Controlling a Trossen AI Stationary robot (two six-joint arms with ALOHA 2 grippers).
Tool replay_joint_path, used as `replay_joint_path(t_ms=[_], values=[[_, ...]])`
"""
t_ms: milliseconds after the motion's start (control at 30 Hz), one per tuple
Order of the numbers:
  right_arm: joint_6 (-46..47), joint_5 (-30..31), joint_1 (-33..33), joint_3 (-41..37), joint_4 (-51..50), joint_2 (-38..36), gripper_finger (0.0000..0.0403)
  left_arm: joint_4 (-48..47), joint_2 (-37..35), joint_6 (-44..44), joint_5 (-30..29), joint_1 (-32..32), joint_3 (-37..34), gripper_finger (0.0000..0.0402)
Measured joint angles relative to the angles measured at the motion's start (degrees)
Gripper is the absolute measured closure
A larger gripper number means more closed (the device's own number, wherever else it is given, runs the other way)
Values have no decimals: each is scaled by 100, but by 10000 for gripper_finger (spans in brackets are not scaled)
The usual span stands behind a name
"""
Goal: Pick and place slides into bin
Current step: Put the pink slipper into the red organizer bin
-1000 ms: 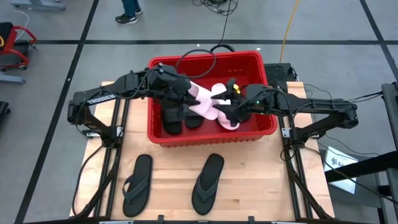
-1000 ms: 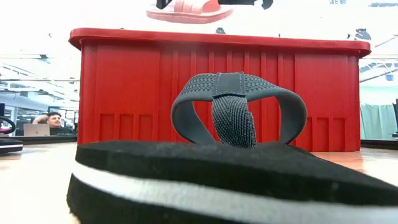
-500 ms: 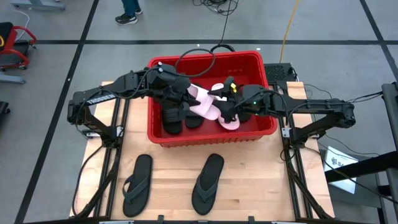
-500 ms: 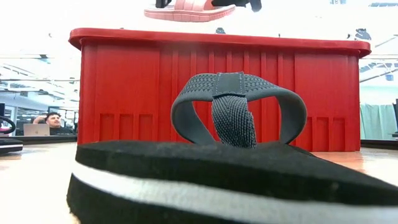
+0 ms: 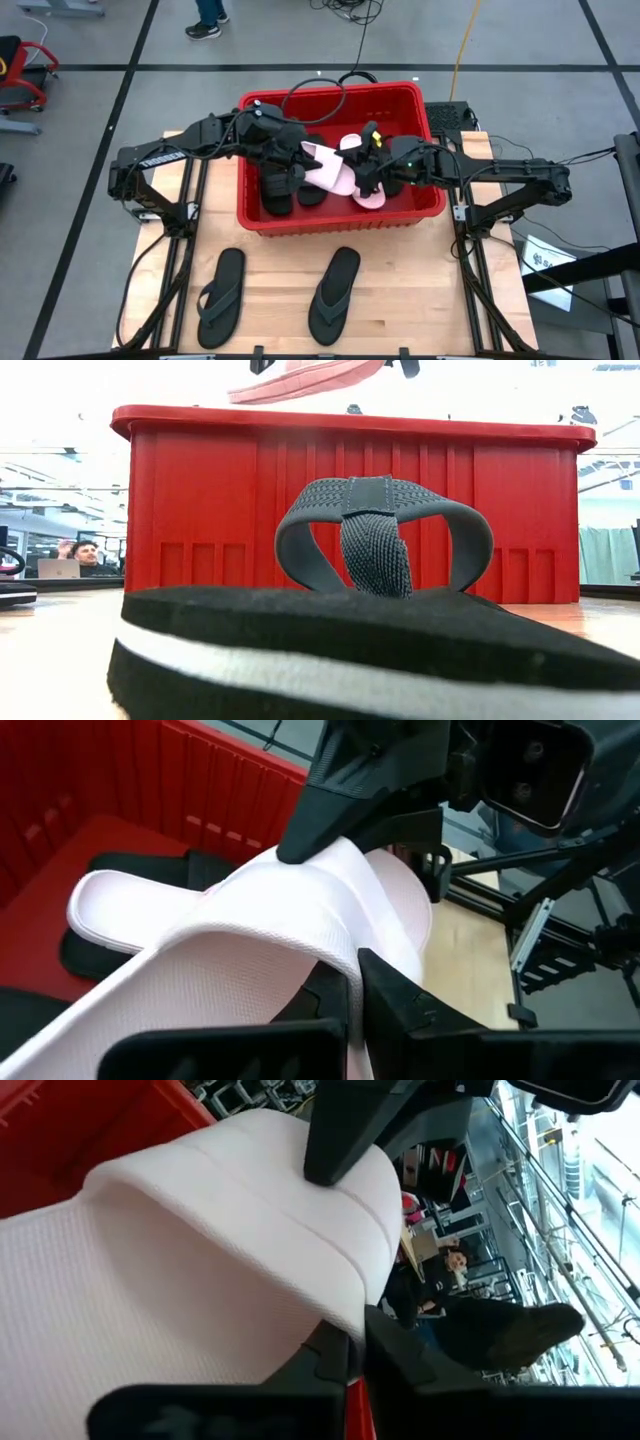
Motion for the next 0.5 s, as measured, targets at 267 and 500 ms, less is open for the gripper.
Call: replay_joint_path(t_ms=[267,500], values=[[40,-10,-2,0,-7,0,400,-22,2,-112,130,0,0,363],[112,100,0,2,-32,0,401,-23,2,-104,95,-9,0,308]])
